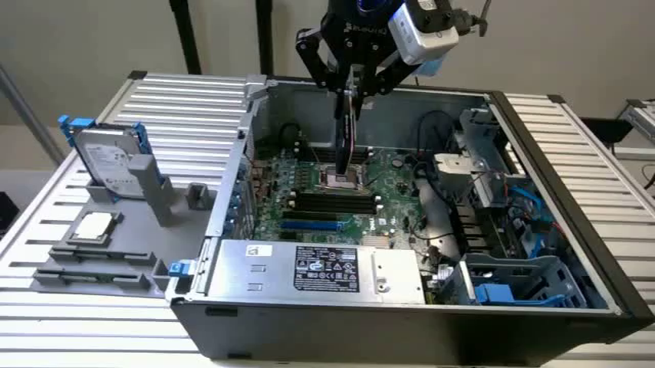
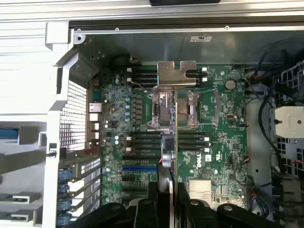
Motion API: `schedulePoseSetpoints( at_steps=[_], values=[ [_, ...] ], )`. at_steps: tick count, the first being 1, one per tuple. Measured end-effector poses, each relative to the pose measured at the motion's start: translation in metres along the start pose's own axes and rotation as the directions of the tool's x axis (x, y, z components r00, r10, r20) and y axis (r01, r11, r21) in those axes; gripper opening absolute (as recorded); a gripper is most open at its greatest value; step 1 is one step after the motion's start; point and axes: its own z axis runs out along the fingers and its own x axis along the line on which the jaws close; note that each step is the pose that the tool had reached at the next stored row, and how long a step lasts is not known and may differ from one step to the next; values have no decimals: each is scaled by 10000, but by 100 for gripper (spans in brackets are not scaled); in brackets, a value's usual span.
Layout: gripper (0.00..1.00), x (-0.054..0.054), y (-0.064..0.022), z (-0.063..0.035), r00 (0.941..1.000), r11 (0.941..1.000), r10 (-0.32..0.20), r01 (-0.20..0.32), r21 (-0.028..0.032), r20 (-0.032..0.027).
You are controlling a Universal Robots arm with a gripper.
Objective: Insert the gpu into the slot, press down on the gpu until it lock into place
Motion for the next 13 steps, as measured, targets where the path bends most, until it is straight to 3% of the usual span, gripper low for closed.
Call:
schedulePoseSetpoints(
  at_steps=[13],
  values=[
    [27,0,0,0,10000,10000,0,0,0,0]
  ],
)
